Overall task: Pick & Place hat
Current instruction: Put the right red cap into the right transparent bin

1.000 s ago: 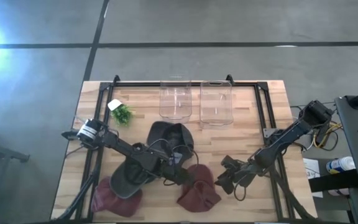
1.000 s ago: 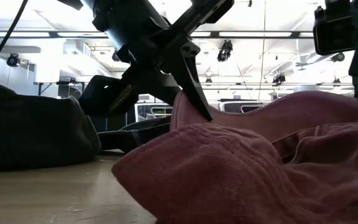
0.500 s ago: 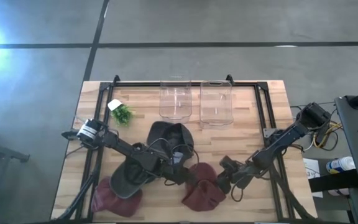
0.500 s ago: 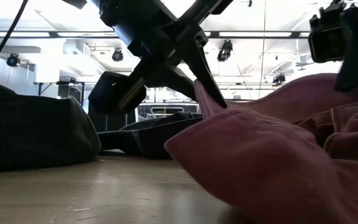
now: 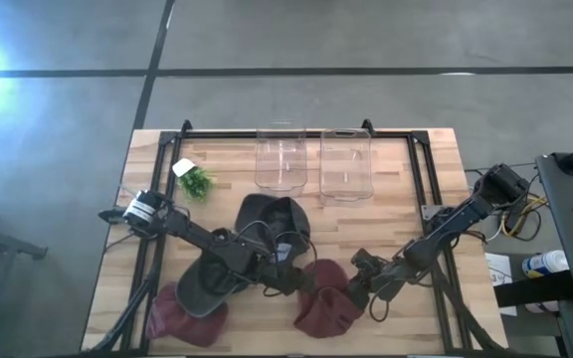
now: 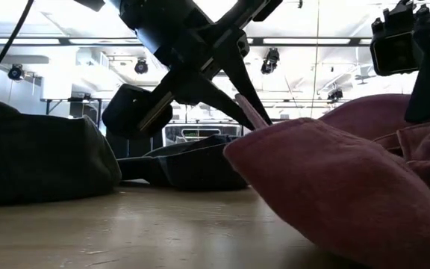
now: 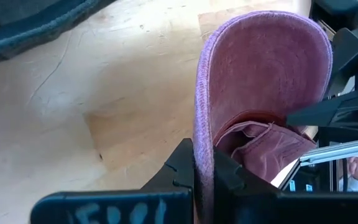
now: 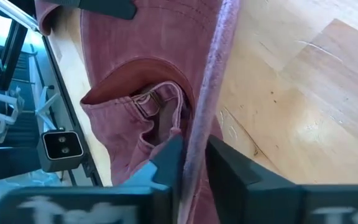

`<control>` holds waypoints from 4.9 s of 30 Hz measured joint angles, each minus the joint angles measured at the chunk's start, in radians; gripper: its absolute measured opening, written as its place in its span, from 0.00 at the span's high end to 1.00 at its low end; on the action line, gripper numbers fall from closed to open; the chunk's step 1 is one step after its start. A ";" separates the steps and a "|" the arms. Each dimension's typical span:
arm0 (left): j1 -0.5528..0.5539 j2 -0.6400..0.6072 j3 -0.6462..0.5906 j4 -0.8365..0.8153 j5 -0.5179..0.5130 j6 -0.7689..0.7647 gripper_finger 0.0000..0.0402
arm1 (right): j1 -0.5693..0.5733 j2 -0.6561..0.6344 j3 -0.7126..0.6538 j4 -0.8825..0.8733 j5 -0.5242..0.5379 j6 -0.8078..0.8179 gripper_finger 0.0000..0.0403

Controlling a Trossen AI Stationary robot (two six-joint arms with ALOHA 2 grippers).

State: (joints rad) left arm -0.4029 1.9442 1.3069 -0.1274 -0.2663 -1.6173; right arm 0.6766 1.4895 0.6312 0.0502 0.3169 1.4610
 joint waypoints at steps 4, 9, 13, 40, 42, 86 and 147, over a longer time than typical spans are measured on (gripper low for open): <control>-0.006 0.000 0.001 -0.001 0.003 0.023 0.93 | -0.001 0.000 0.000 -0.033 0.000 0.012 0.95; -0.013 -0.002 0.017 -0.023 0.010 0.083 0.80 | -0.002 0.000 0.000 -0.090 -0.028 0.022 0.96; -0.014 -0.002 0.050 -0.034 0.064 0.190 0.66 | -0.003 0.000 -0.001 -0.103 -0.072 -0.002 0.96; 0.103 0.010 0.096 0.067 0.197 0.733 0.57 | -0.076 -0.010 0.043 -0.103 -0.285 -0.635 0.97; 0.106 0.023 0.096 0.074 0.206 0.733 0.57 | -0.082 -0.003 0.075 -0.119 -0.296 -0.683 0.97; 0.131 0.075 0.096 0.176 0.450 0.751 0.58 | -0.141 0.000 0.213 -0.361 -0.320 -0.848 0.97; -0.037 0.032 0.184 0.037 0.042 0.524 0.99 | 0.133 0.241 0.279 -0.276 -0.001 -0.472 0.67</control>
State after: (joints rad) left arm -0.4397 1.9759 1.4913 -0.0904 -0.2247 -1.0934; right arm 0.8097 1.7307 0.9097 -0.2254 0.3162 0.9890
